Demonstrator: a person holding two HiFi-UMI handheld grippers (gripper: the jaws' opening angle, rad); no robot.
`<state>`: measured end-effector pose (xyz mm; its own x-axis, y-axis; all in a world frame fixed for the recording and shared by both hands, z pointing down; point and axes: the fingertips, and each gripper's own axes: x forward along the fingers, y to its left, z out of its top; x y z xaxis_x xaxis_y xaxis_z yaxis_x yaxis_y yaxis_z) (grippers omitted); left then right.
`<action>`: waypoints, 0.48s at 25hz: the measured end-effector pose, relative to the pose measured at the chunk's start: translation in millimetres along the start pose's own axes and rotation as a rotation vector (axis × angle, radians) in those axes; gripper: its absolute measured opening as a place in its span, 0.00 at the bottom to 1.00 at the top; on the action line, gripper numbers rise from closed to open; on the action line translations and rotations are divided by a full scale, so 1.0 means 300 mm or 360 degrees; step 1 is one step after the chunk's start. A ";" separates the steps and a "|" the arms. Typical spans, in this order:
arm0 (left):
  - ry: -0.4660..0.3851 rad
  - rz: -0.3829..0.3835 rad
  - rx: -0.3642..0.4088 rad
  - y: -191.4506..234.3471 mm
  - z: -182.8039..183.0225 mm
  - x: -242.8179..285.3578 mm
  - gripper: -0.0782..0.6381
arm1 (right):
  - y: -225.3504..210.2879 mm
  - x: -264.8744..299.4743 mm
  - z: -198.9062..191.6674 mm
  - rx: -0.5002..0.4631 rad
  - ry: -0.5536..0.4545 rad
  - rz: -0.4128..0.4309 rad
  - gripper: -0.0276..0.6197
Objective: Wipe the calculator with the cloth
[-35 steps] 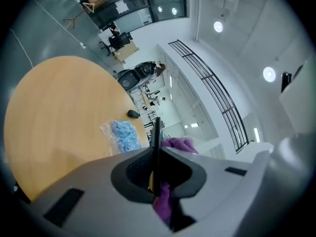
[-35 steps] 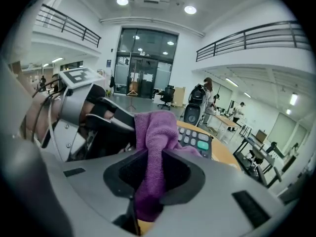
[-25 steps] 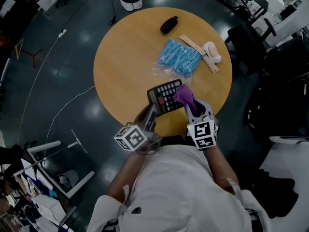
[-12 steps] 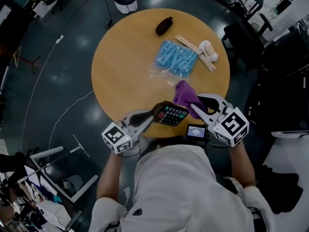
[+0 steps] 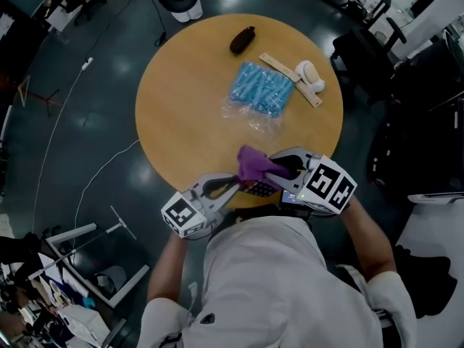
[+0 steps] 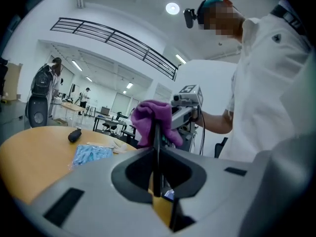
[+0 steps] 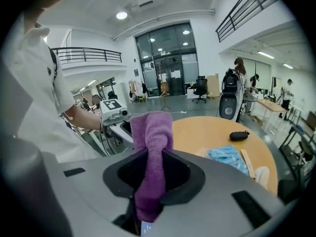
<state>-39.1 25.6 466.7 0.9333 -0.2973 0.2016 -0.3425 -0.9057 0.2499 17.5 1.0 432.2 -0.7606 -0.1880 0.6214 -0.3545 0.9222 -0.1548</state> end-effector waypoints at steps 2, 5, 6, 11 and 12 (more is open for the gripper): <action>-0.0018 0.0004 -0.0022 0.008 0.003 -0.012 0.17 | -0.004 -0.009 -0.030 0.0051 0.0017 0.0026 0.17; -0.0038 0.0031 -0.0059 0.027 0.006 -0.021 0.17 | -0.014 -0.018 -0.078 0.0105 0.0051 0.0029 0.17; -0.0048 0.0040 -0.0079 0.034 0.006 -0.025 0.17 | -0.017 -0.021 -0.094 0.0120 0.0060 0.0025 0.17; -0.0147 0.0117 -0.0241 0.063 0.006 -0.041 0.17 | -0.031 -0.032 -0.164 0.0232 0.0051 0.0001 0.17; -0.0168 0.0127 -0.0275 0.067 0.003 -0.043 0.17 | -0.033 -0.036 -0.178 0.0257 0.0042 -0.0006 0.17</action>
<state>-58.1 10.9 468.3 0.9054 -0.4044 0.1293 -0.4210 -0.8152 0.3977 58.3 11.9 468.1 -0.7453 -0.1803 0.6419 -0.4415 0.8549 -0.2725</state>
